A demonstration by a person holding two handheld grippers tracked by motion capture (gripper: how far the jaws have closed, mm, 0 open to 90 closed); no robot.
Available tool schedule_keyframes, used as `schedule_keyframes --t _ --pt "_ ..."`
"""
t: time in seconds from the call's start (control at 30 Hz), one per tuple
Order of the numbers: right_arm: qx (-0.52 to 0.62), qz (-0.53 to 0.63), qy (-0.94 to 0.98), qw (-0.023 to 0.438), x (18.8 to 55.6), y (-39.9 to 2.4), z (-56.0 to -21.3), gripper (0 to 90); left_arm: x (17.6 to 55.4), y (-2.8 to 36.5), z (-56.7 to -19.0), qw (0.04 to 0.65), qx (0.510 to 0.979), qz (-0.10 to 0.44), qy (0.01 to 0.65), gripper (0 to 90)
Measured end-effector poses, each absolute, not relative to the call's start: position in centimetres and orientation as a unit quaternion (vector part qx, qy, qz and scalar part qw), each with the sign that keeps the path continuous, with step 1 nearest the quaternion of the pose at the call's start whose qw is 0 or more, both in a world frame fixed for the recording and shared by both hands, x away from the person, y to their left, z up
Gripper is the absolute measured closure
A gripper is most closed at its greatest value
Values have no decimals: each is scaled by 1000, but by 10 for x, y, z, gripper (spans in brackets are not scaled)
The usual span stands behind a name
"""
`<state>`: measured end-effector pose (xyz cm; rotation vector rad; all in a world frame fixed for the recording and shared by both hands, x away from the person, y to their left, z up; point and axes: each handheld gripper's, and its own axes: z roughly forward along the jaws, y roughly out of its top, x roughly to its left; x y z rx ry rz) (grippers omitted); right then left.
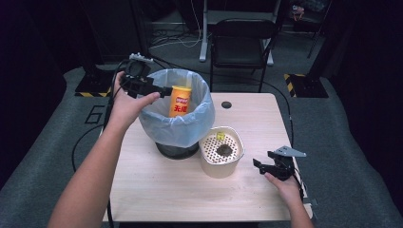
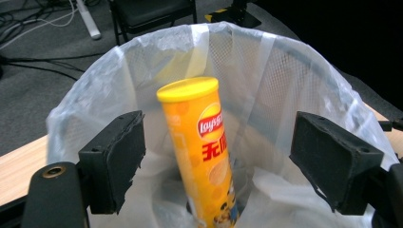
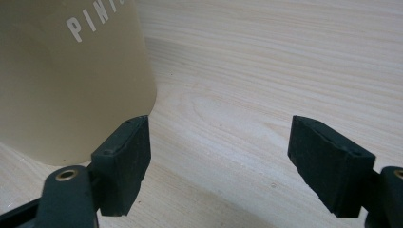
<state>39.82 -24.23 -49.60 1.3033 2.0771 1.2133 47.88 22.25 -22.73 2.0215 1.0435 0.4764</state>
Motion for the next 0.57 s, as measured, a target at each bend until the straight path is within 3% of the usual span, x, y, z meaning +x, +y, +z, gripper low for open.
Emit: schedule_keyframes --t 0.57 --pt "476 432 739 202 396 -243 -497 206 414 294 -264 437 779 173 415 192"
